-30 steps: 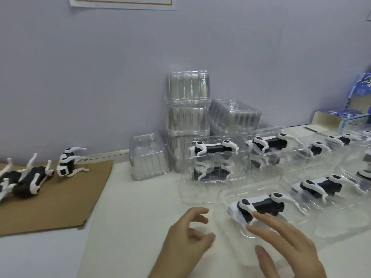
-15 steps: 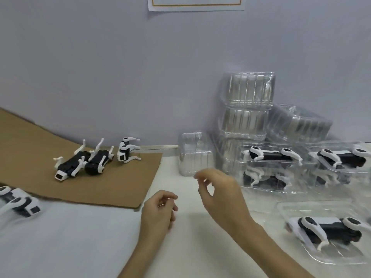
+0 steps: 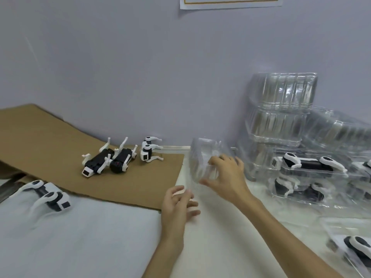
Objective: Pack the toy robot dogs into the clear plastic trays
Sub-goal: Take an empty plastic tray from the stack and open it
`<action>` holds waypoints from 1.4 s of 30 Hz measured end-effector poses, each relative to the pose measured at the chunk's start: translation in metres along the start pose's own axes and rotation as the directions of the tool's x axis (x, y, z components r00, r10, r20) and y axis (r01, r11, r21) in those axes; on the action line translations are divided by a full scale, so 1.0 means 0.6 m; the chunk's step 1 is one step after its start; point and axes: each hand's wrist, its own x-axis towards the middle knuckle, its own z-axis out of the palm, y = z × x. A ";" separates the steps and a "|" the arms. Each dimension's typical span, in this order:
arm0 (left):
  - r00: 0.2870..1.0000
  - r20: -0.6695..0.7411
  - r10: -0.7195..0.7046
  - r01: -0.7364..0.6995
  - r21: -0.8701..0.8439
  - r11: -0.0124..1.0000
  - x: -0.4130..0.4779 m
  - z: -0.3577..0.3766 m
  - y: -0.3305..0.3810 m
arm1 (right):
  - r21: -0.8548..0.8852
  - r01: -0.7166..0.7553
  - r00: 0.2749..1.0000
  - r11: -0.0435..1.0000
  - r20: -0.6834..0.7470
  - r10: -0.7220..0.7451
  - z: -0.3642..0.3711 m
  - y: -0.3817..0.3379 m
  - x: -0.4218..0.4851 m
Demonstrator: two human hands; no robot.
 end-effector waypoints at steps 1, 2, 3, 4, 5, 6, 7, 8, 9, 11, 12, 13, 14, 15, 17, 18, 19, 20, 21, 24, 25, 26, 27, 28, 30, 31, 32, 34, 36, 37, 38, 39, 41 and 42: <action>1.000 -0.004 0.000 -0.001 -0.050 0.999 0.000 0.001 0.003 | 0.137 0.038 0.999 0.990 -0.032 -0.034 -0.008 -0.005 -0.023; 1.000 0.010 0.004 -0.003 -0.096 0.995 0.000 0.002 0.007 | 0.274 0.069 0.997 0.959 -0.042 -0.060 -0.018 -0.011 -0.047; 0.999 0.049 0.011 -0.004 -0.140 0.990 -0.002 0.001 0.015 | 0.386 0.097 0.995 0.917 -0.038 -0.089 -0.028 -0.017 -0.072; 0.994 0.105 0.023 -0.004 -0.177 0.984 -0.005 0.000 0.024 | 0.464 0.120 0.993 0.878 -0.034 -0.117 -0.035 -0.020 -0.095; 0.985 0.166 0.038 -0.006 -0.186 0.983 -0.008 -0.003 0.032 | 0.516 0.128 0.991 0.847 -0.032 -0.130 -0.041 -0.023 -0.115; 0.975 0.217 0.053 -0.017 -0.162 0.987 -0.011 -0.005 0.037 | 0.549 0.119 0.992 0.827 -0.030 -0.123 -0.047 -0.024 -0.132; 0.967 0.249 0.061 -0.032 -0.121 0.992 -0.015 -0.006 0.041 | 0.568 0.095 0.995 0.818 -0.023 -0.100 -0.052 -0.023 -0.145; 0.963 0.261 0.068 -0.047 -0.089 0.995 -0.019 -0.006 0.042 | 0.576 0.068 0.997 0.815 -0.012 -0.075 -0.055 -0.021 -0.155; 0.963 0.259 0.077 -0.057 -0.084 0.995 -0.023 -0.007 0.043 | 0.581 0.042 0.999 0.813 0.005 -0.054 -0.059 -0.020 -0.161; 0.965 0.251 0.081 -0.053 -0.113 0.992 -0.028 -0.006 0.043 | 0.616 -0.011 0.999 0.788 0.047 -0.024 -0.071 -0.024 -0.163; 0.964 0.254 0.079 -0.051 -0.116 0.992 -0.031 -0.004 0.045 | 0.645 -0.041 0.997 0.763 0.072 -0.007 -0.078 -0.029 -0.161; 0.961 0.262 0.090 -0.067 -0.096 0.993 -0.034 -0.002 0.047 | 0.676 -0.061 0.997 0.735 0.082 0.006 -0.085 -0.035 -0.158; 0.955 0.274 0.114 -0.102 -0.058 0.993 -0.038 -0.001 0.048 | 0.698 -0.062 0.997 0.714 0.073 0.015 -0.090 -0.038 -0.158; 0.945 0.292 0.144 -0.147 -0.012 0.989 -0.040 0.001 0.046 | 0.706 -0.056 0.998 0.706 0.055 0.025 -0.094 -0.040 -0.158; 0.925 0.330 0.188 -0.218 0.058 0.974 -0.043 0.005 0.047 | 0.713 -0.076 0.997 0.697 0.042 0.066 -0.099 -0.037 -0.167; 0.916 0.350 0.197 -0.236 0.074 0.969 -0.046 0.006 0.048 | 0.721 -0.099 0.994 0.686 0.045 0.095 -0.100 -0.033 -0.174; 0.904 0.377 0.202 -0.248 0.078 0.966 -0.048 0.007 0.049 | 0.730 -0.114 0.992 0.674 0.046 0.118 -0.102 -0.026 -0.182; 0.890 0.409 0.203 -0.255 0.078 0.964 -0.049 0.009 0.048 | 0.739 -0.128 0.989 0.662 0.049 0.137 -0.105 -0.020 -0.188; 0.877 0.436 0.201 -0.260 0.079 0.962 -0.052 0.011 0.048 | 0.748 -0.140 0.987 0.649 0.055 0.149 -0.109 -0.015 -0.193; 0.864 0.467 0.187 -0.255 0.086 0.963 -0.058 0.017 0.045 | 0.776 -0.123 0.990 0.619 0.053 0.131 -0.116 -0.006 -0.197; 0.865 0.466 0.186 -0.255 0.087 0.963 -0.060 0.019 0.044 | 0.787 -0.113 0.991 0.606 0.048 0.124 -0.117 -0.006 -0.198; 0.867 0.460 0.191 -0.256 0.084 0.963 -0.063 0.021 0.044 | 0.799 -0.106 0.992 0.592 0.042 0.120 -0.117 -0.005 -0.198; 0.871 0.449 0.201 -0.263 0.080 0.961 -0.065 0.023 0.044 | 0.810 -0.098 0.992 0.579 0.036 0.118 -0.117 -0.005 -0.198; 0.875 0.435 0.213 -0.273 0.079 0.959 -0.067 0.025 0.045 | 0.817 -0.095 0.992 0.569 0.032 0.120 -0.116 -0.004 -0.198; 0.883 0.409 0.229 -0.284 0.078 0.956 -0.069 0.027 0.046 | 0.817 -0.099 0.991 0.568 0.028 0.132 -0.116 -0.003 -0.198; 0.887 0.402 0.229 -0.282 0.077 0.956 -0.070 0.027 0.047 | 0.811 -0.101 0.990 0.576 0.024 0.140 -0.116 -0.004 -0.198; 0.890 0.397 0.224 -0.277 0.079 0.958 -0.069 0.027 0.047 | 0.804 -0.103 0.989 0.585 0.022 0.144 -0.117 -0.003 -0.198; 0.895 0.391 0.214 -0.268 0.087 0.960 -0.068 0.027 0.047 | 0.796 -0.100 0.989 0.596 0.013 0.148 -0.118 -0.003 -0.198; 0.898 0.389 0.206 -0.252 0.072 0.965 -0.067 0.026 0.047 | 0.792 -0.099 0.989 0.603 0.009 0.150 -0.119 -0.001 -0.199; 0.898 0.392 0.200 -0.240 0.056 0.969 -0.066 0.026 0.046 | 0.793 -0.099 0.989 0.601 0.011 0.149 -0.119 -0.001 -0.199; 0.898 0.397 0.192 -0.225 0.039 0.974 -0.066 0.027 0.045 | 0.799 -0.101 0.989 0.593 0.015 0.148 -0.121 -0.002 -0.199; 0.899 0.400 0.179 -0.206 0.023 0.978 -0.066 0.027 0.045 | 0.807 -0.103 0.989 0.582 0.021 0.146 -0.122 -0.003 -0.200; 0.905 0.400 0.146 -0.160 0.001 0.987 -0.063 0.026 0.041 | 0.821 -0.103 0.989 0.562 0.026 0.144 -0.127 -0.004 -0.200; 0.907 0.401 0.131 -0.142 -0.002 0.990 -0.062 0.026 0.038 | 0.823 -0.096 0.990 0.560 0.020 0.140 -0.128 -0.003 -0.200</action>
